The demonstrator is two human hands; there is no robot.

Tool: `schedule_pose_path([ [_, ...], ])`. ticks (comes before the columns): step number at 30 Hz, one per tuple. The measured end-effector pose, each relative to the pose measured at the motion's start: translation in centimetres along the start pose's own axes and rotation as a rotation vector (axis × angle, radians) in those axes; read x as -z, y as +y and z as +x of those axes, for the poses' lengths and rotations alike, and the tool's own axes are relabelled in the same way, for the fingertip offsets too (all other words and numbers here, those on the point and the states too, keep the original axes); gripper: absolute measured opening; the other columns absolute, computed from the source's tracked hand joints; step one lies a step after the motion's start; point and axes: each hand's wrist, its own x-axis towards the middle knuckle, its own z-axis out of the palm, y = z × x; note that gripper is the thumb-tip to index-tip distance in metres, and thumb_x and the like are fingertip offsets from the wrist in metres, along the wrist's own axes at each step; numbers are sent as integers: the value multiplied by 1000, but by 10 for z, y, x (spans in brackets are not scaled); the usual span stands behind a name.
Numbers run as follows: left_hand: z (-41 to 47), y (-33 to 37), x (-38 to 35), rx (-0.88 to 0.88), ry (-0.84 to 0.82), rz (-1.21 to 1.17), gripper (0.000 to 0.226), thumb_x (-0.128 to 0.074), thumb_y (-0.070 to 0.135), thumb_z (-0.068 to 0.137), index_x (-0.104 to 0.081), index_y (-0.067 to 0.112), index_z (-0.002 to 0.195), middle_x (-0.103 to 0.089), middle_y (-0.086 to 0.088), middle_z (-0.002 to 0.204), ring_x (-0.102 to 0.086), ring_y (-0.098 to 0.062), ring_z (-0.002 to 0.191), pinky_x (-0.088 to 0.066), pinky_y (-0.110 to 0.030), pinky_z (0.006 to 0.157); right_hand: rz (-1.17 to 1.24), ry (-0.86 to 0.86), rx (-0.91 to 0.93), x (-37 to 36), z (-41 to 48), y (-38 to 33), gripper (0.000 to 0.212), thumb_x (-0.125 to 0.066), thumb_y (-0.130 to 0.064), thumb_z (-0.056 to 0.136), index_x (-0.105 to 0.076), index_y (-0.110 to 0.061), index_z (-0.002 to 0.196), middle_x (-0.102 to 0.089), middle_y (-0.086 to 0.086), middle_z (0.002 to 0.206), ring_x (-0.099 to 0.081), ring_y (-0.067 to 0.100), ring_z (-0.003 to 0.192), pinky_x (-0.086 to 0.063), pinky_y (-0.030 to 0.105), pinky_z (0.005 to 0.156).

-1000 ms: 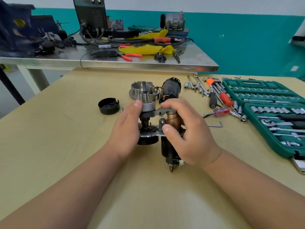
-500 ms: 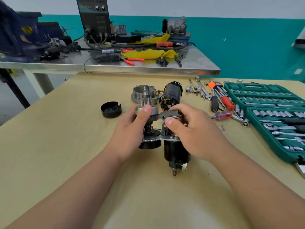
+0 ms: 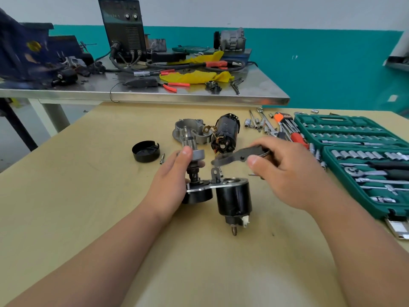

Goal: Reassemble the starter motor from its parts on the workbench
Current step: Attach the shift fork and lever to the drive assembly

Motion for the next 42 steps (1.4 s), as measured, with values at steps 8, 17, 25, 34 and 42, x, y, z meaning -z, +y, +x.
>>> schedule_pose_path([
  [8,15,11,11,26,68,542,62,-33,69,88,-55,13,73,-60,-4,70,-57,-20,69,-39,-33,60,215,-122,-81,-10,-2,9,17,-42,-53,85,-51,-51,99,-61,-7,59,-57,9,51,-48,34,56],
  [17,-3,13,9,-669,-19,461,39,-32,54,93,-46,41,127,-53,24,114,-47,3,104,-38,-17,87,591,-170,-139,-16,-3,1,22,-49,-28,94,-57,-31,114,-62,-7,73,-41,11,46,-34,33,46],
  [25,-11,14,-2,-642,-231,223,31,-52,56,87,-62,43,114,-68,9,88,-62,-7,73,-50,-30,65,264,-198,-48,-21,-7,-8,31,-47,-45,85,-48,-52,115,-63,-28,90,-60,-7,84,-44,14,70],
  [34,-15,23,1,-495,-364,123,19,-61,38,82,-75,38,94,-66,19,70,-57,2,63,-41,-11,59,440,-419,-96,-12,-12,-12,34,-48,-40,91,-37,-45,123,-61,-14,68,-52,-3,52,-37,8,52],
  [42,-18,23,-5,-423,-350,73,23,-57,40,77,-74,26,81,-54,17,55,-46,1,52,-34,-11,54,583,-519,-190,-8,-13,-10,30,-46,-32,99,-42,-34,129,-58,-10,65,-38,5,43,-37,23,45],
])
